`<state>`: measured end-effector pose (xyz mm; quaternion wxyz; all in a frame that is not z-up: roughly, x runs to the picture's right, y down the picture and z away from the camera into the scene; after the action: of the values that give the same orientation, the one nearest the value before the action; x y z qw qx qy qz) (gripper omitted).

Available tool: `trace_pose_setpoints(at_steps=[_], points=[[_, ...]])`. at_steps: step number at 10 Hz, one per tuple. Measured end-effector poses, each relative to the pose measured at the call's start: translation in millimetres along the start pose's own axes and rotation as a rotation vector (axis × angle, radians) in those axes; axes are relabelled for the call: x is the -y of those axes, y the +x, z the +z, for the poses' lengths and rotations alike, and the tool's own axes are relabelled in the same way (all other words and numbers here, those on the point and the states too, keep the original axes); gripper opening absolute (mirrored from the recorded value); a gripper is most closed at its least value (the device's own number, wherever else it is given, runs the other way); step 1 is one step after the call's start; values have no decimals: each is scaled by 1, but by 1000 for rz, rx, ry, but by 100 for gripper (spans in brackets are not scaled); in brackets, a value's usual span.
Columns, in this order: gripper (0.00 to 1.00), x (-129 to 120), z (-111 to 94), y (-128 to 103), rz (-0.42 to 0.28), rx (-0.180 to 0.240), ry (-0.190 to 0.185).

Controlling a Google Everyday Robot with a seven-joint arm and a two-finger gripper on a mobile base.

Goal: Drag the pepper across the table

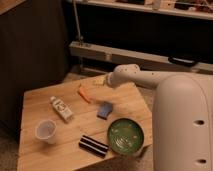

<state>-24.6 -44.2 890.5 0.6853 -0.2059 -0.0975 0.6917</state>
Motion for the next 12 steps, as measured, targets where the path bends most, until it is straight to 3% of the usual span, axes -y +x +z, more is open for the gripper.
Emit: trace_pose_setpoints(at_steps=[3,4,5,8,9,12], points=[[80,-44,7,-16,-330,19,67],[80,-52,9,-17,-390,14,83],[80,-58,13,-17,-429,-1,96],[80,-76,34,-6,-462,-59,50],[80,-82,46,0,-462,-75,19],[80,-99,66,5,-469,-77,-18]])
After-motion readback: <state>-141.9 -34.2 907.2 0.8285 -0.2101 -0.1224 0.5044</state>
